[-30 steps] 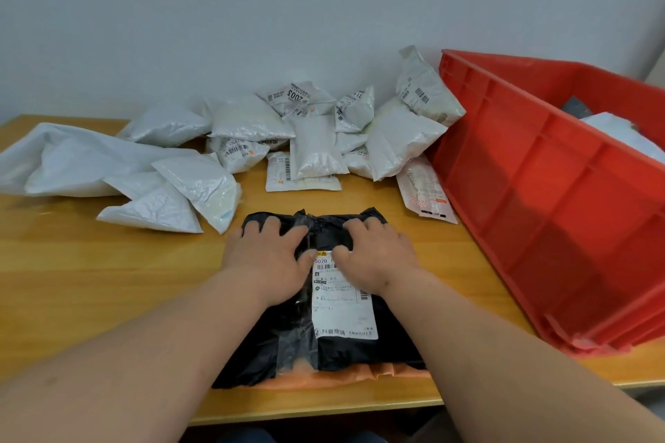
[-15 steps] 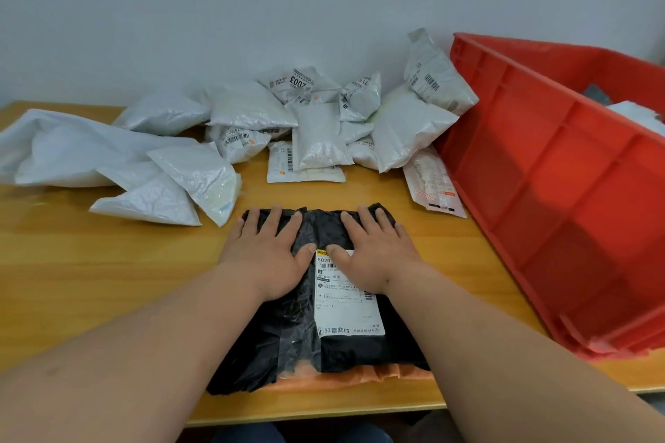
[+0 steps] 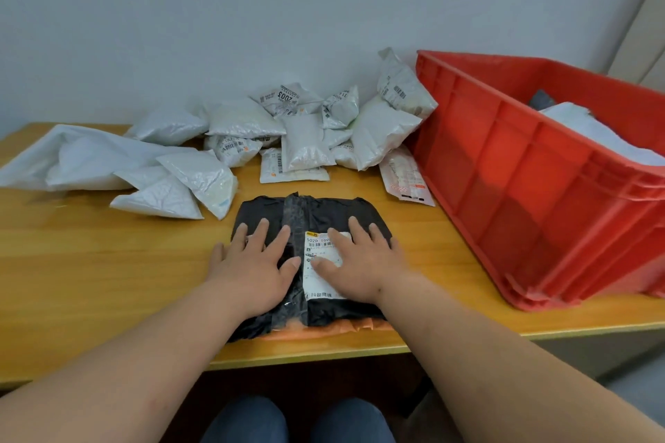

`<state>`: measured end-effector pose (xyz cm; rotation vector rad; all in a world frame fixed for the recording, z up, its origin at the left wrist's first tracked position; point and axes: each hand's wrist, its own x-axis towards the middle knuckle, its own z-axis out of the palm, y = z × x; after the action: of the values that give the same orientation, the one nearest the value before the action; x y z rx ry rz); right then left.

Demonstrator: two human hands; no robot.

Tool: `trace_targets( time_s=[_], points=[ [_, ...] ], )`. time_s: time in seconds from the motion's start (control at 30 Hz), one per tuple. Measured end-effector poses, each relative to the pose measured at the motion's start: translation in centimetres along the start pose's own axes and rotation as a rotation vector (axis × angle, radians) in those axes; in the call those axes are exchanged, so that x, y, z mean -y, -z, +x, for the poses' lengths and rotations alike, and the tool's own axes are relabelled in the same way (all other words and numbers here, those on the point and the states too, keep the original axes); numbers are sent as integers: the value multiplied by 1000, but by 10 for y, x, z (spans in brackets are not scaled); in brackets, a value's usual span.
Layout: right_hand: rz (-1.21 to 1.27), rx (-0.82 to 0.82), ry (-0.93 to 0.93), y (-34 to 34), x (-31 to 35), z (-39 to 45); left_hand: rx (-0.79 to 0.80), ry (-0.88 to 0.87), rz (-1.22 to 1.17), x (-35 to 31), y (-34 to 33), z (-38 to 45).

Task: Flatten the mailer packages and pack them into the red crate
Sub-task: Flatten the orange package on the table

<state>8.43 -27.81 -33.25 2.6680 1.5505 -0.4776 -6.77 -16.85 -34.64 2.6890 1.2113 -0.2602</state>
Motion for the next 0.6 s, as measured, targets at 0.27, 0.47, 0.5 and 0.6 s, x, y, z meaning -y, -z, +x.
trace_targets(
  time_s=[0.27, 0.47, 0.5, 0.6],
  points=[
    [-82, -63, 33, -30, -2, -14, -76, 10, 8, -5, -23, -15],
    [-76, -70, 33, -30, -2, -16, -110, 5, 10, -6, -24, -17],
    [-51, -64, 34, -28, -2, -16, -106, 4, -3, -5, -24, -16],
    [80, -162, -8, -17, -5, -20, -142, 46, -107, -1, -17, -17]
  ],
)
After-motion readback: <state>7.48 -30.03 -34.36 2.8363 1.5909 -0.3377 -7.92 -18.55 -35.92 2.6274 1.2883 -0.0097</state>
